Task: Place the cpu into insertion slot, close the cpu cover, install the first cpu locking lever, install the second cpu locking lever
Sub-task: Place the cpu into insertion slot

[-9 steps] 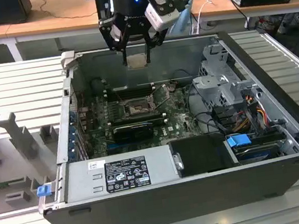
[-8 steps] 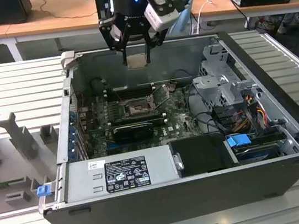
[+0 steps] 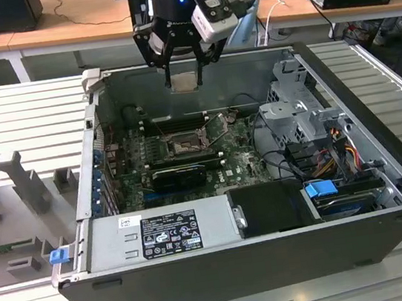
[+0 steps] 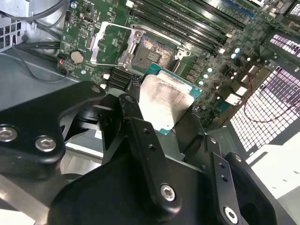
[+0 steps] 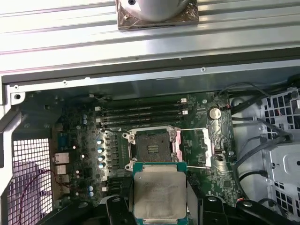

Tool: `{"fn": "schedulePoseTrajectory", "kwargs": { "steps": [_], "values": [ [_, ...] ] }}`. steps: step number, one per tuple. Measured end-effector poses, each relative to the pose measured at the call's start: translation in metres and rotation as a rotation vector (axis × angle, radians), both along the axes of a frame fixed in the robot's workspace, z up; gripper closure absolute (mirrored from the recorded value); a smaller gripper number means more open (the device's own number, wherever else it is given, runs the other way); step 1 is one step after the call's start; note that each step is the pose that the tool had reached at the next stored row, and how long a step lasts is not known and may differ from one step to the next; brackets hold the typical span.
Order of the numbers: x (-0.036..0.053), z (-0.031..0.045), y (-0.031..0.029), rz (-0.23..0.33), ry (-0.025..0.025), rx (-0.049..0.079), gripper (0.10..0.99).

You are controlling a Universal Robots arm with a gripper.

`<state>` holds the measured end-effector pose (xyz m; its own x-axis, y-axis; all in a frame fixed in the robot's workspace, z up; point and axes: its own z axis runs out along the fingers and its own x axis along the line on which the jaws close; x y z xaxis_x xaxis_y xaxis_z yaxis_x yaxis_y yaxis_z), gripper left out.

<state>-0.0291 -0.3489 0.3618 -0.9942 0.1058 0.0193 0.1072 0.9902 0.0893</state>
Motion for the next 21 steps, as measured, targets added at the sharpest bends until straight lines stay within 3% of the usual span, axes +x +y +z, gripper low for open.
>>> {"fn": "schedulePoseTrajectory", "kwargs": {
  "steps": [13,21],
  "values": [
    [0.0,-0.0007,-0.0006,-0.062,-0.0001,0.0,0.545],
    [0.0,-0.0009,-0.0007,-0.069,0.0,0.0,0.545]
  ]
}}
